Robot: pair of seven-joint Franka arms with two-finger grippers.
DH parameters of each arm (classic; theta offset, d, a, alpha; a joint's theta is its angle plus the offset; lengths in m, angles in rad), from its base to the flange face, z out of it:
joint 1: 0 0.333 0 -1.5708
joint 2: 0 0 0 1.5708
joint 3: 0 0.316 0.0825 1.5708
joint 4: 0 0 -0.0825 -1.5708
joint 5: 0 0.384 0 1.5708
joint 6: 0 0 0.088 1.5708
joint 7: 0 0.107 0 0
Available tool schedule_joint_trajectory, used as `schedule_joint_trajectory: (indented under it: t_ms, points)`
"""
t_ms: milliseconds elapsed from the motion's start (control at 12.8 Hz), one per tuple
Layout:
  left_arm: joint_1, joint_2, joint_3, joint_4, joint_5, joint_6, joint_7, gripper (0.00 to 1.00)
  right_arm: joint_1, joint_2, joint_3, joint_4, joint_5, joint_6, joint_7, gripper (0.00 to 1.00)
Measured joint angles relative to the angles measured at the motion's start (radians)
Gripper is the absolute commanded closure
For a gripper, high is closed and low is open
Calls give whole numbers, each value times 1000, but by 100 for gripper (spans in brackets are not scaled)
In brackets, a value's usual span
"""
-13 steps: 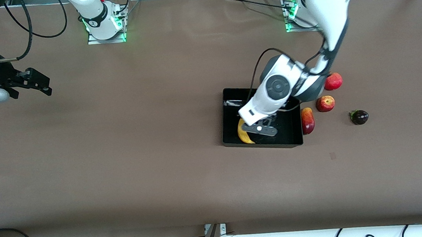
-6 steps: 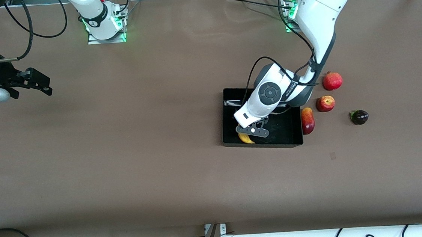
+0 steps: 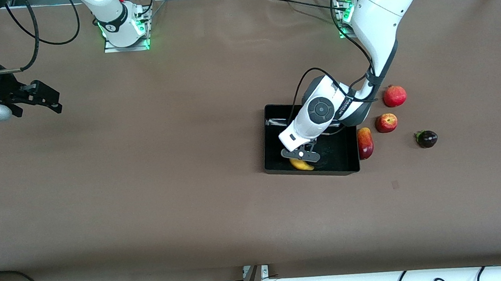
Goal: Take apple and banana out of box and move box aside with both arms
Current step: 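Move the left gripper into the tray and grasp the yellow banana, then lift the banana out of the tray and lower it beside the fruits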
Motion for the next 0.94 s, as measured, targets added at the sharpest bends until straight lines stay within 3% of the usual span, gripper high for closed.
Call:
schedule_joint_trajectory:
  t_ms: [391, 704, 939]
  points:
    - [48, -94, 8, 20, 0, -80, -6, 100, 0, 0, 0, 0, 0, 0, 0, 0]
    - [130, -187, 11, 81, 0, -310, 23, 100, 0, 0, 1, 0, 0, 0, 0, 0]
    - [241, -200, 19, 152, 3, -476, 235, 100, 0, 0, 3, 0, 0, 1, 0, 0]
